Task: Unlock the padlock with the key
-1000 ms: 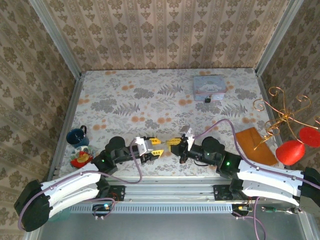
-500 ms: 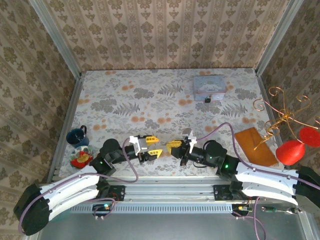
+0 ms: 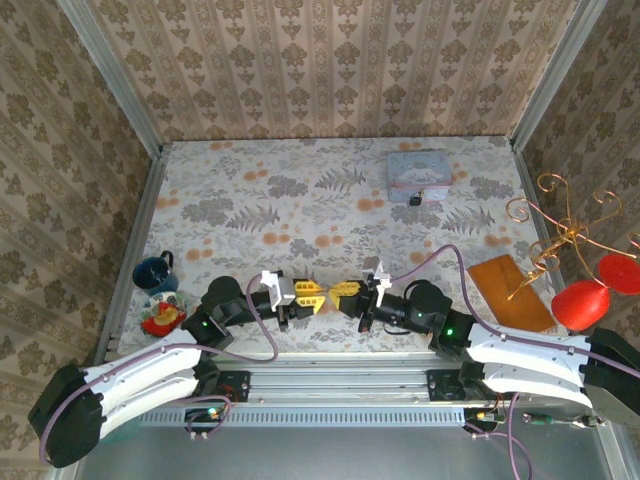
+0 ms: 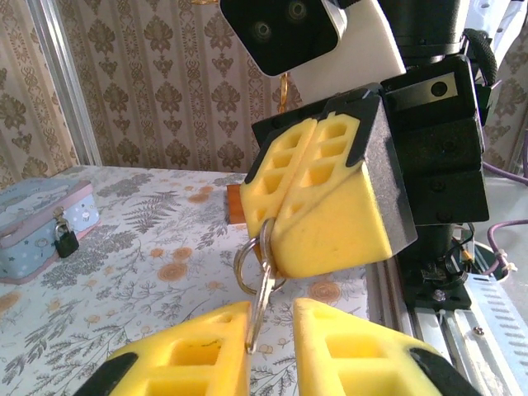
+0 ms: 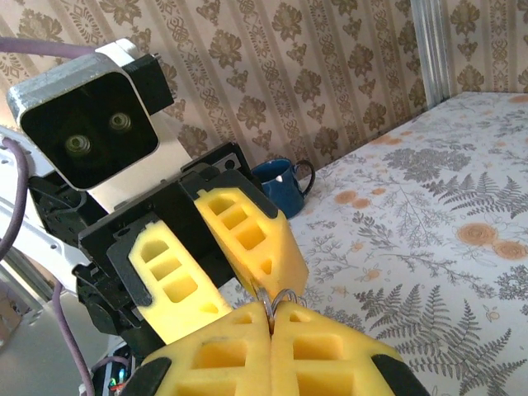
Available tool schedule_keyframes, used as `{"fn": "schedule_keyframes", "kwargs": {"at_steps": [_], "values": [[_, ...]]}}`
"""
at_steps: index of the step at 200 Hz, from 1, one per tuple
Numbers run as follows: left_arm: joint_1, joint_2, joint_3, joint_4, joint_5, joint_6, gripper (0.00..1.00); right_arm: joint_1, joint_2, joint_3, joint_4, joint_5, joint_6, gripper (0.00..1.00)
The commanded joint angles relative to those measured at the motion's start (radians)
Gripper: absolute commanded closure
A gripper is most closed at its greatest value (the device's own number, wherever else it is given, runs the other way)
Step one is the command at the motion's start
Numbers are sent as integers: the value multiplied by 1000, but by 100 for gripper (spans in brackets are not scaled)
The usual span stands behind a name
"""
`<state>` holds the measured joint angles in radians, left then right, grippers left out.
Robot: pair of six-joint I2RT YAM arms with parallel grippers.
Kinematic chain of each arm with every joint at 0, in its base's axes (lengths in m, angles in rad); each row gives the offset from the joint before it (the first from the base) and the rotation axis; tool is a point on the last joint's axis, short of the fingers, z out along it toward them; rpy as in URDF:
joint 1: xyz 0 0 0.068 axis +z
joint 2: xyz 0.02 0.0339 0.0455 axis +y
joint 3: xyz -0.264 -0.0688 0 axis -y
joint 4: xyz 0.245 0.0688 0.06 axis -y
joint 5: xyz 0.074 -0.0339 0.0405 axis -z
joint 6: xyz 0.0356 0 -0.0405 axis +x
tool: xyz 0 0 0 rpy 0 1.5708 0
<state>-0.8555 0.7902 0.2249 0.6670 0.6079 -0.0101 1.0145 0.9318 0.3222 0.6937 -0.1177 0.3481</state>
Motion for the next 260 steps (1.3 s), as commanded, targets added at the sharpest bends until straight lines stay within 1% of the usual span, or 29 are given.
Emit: {"fn": "schedule_keyframes", "kwargs": {"at_steps": [1, 19, 33, 70, 75, 79, 88, 93, 105, 109, 125, 134, 158, 180, 209, 213, 226, 260], "values": [[10, 3, 21, 33, 61, -26, 83, -1, 4, 9, 41, -10, 9, 100], [11, -3, 19, 41, 81, -31, 86, -1, 1, 5, 37, -5, 9, 100], [12, -3, 18, 45, 93, -32, 91, -1, -3, 3, 35, -6, 11, 100], [10, 9, 25, 40, 92, -33, 98, 0, -3, 15, -10, -7, -11, 100], [10, 10, 26, 35, 84, -28, 100, -1, -7, 19, -33, -9, -23, 96], [6, 12, 27, 28, 73, -21, 100, 0, -13, 24, -59, -17, -38, 91], [-8, 13, 33, -6, 52, 10, 100, -1, -27, 43, -142, -42, -87, 75], [-18, 14, 43, -42, 42, 35, 100, -1, -39, 56, -196, -55, -124, 69], [-40, 14, 67, -124, 40, 82, 100, -1, -69, 79, -319, -43, -201, 63], [-47, 15, 71, -137, 11, 90, 100, -2, -79, 80, -344, -33, -216, 61], [-59, 19, 78, -161, 14, 111, 100, -4, -133, 57, -384, -20, -281, 53], [-60, 21, 82, -173, 16, 117, 100, -4, -169, 41, -396, -19, -296, 51], [-63, 38, 92, -196, 19, 131, 100, -5, -253, 15, -435, -19, -319, 49], [-64, 66, 107, -216, 27, 140, 100, -5, -273, 2, -446, -40, -318, 49], [-66, 90, 120, -237, 27, 154, 100, -5, -228, 9, -449, -75, -311, 52], [-67, 94, 122, -238, 54, 155, 100, -5, -218, 9, -446, -78, -311, 52], [-69, 100, 125, -247, 56, 162, 100, -5, -185, 14, -429, -85, -308, 54], [-76, 114, 133, -262, 70, 171, 100, -5, -113, 37, -405, -89, -308, 62]]}}
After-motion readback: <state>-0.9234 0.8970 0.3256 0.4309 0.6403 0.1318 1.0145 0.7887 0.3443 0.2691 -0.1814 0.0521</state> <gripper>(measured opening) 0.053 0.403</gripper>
